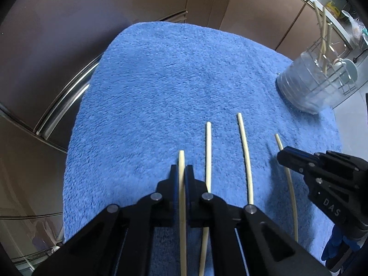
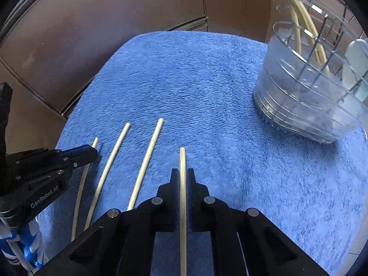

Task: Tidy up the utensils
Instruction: 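Lift both held chopsticks and carry them above the wire holder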

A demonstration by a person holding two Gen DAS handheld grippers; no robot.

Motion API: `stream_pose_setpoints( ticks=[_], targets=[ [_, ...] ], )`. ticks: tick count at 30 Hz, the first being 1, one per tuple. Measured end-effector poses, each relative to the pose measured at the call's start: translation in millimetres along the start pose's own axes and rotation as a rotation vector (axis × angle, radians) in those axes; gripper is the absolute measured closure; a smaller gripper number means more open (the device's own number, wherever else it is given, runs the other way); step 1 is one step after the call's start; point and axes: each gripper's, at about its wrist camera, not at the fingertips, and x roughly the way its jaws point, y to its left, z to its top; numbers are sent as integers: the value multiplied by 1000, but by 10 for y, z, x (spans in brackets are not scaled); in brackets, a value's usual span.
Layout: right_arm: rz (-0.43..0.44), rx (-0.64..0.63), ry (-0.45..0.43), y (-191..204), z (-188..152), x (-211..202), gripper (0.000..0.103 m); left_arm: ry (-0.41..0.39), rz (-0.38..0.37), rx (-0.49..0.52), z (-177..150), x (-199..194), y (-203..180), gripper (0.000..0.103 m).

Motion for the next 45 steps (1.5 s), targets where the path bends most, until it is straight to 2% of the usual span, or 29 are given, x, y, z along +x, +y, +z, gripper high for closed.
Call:
stream_pose_setpoints(
  ticks=[7, 14, 23, 31, 37, 45],
  targets=[
    [30, -7, -71, 129, -231, -326, 97, -49, -19, -38, -193, -254, 55, 98],
    [35, -9, -171, 186, -488, -708, 97, -116, -28, -46, -384, -512, -55, 98],
    [24, -5, -310, 150, -749, -1273, 97, -252, -20, -29, -528, -1057, -195, 98],
    [36, -15, -472, 176, -1081, -1800, 97, -388, -49, 6, -701, -1521, -469, 98],
    [23, -21, -587, 111, -1189, -2118, 97, -481, -82, 44, -749, -1802, -732, 98],
    [-3, -13, -726, -138, -1120, -2407, 97, -594, -160, 59, -664, -2050, -964, 98]
  ],
)
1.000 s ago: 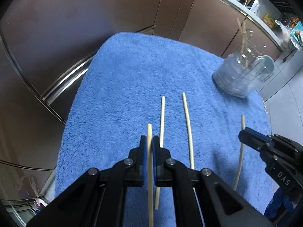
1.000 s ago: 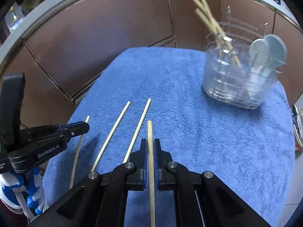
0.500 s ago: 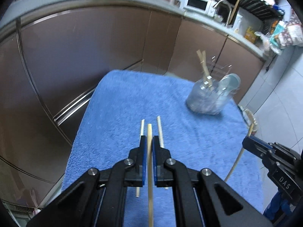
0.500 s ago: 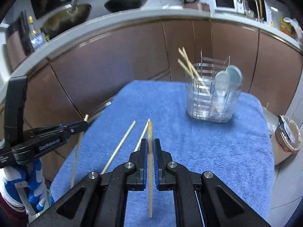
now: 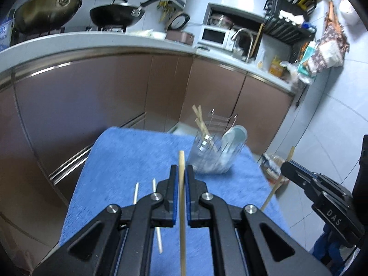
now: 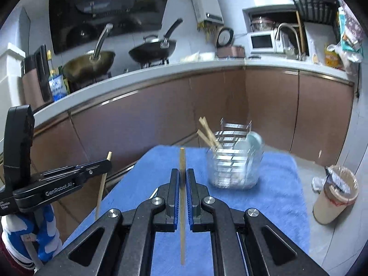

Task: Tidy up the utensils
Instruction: 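Lift both held chopsticks and carry them above the wire holder, then open both tools to drop the chopsticks into the holder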

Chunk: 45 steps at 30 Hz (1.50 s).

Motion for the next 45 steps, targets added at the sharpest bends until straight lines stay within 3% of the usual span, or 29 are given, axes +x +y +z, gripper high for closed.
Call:
stream_pose_setpoints(
  ticks=[15, 23, 33, 39, 45],
  targets=[
    [0, -23, -205, -463, 560, 170, 97, -178, -104, -2, 675, 373, -270, 98],
    [1, -48, -323, -570, 957, 449, 97, -332, -121, -29, 1193, 656, -397, 98],
    [-17, -41, -308, -856, 995, 966, 97, -439, -77, -66, 1486, 1353, -577, 98],
    [-20, -40, -279, -1012, 924, 1221, 97, -444, -44, -115, 1416, 1765, -523, 98],
    [-31, -42, -246, -1091, 746, 1410, 97, -459, 21, -99, 1255, 2042, -514, 98]
  ],
)
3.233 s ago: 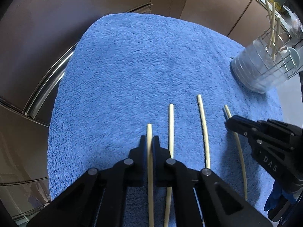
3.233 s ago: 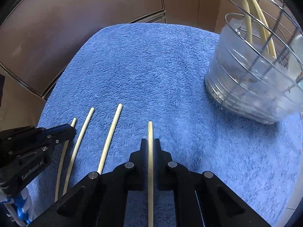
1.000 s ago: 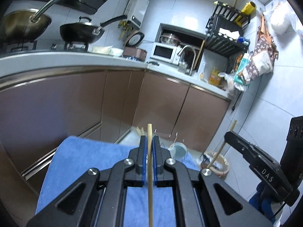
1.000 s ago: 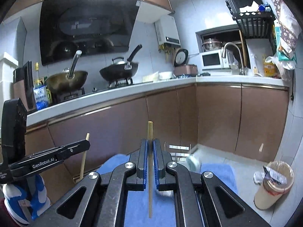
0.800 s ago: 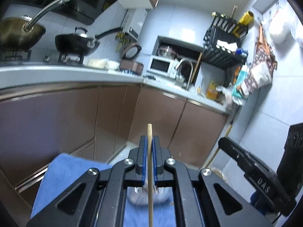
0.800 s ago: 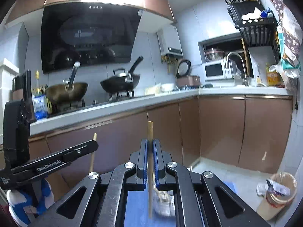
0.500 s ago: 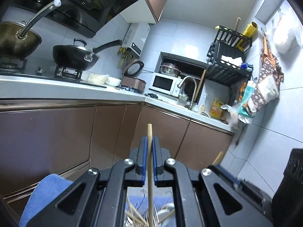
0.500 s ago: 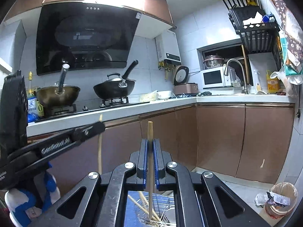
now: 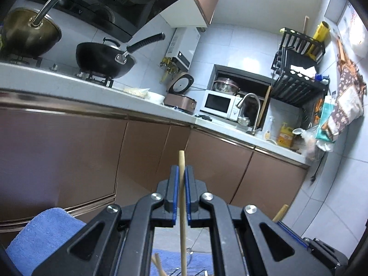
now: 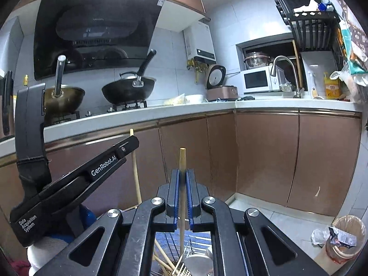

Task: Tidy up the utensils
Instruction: 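Open both tools to drop the chopsticks into the holder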

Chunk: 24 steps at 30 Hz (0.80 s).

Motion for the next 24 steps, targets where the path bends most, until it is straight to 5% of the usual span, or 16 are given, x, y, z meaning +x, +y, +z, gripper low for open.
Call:
stream_pose_setpoints(
  ticks=[9, 12, 16, 24],
  targets=[
    [-12, -9, 61, 17, -226, 71, 96, 31, 37, -9, -240, 33, 131, 97],
    [-20, 1, 65, 3, -208, 46, 87, 34, 38, -11, -218, -38, 151, 96],
    [-26, 5, 57, 37, -145, -83, 79, 34, 29, -18, -123, -203, 171, 81],
    [-46, 3, 22, 231, 30, -519, 77, 38, 20, 30, 89, -781, 99, 70]
  ],
)
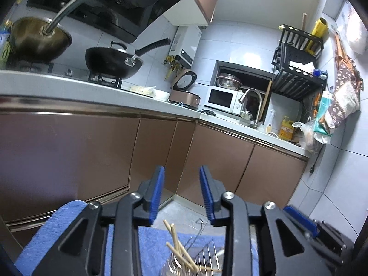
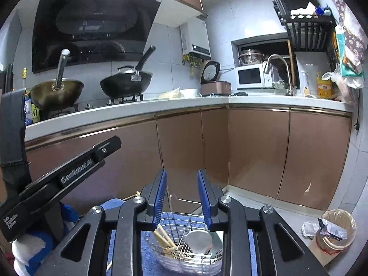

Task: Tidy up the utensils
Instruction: 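Open both tools to drop the chopsticks into the holder, then withdraw both open tools from the holder toward the last two chopsticks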

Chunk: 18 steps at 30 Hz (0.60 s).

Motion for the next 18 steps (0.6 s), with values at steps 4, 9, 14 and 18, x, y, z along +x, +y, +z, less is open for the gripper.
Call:
stream_pose_setpoints(
  ticks=[4, 9, 14, 18],
  targets=[
    [-6, 20, -20, 105, 49, -352, 72, 8, -3, 19, 58, -373, 13, 63],
    [-12, 27, -18, 246, 24, -703, 71, 25, 4, 37, 78, -852, 94, 57],
    [-14, 31, -10, 399, -41, -1016, 66, 64, 11, 77, 48, -1196, 147, 54],
    [-9, 25, 7, 541, -109, -1191, 63, 99, 13, 82, -31, -1430, 228, 52]
  ],
)
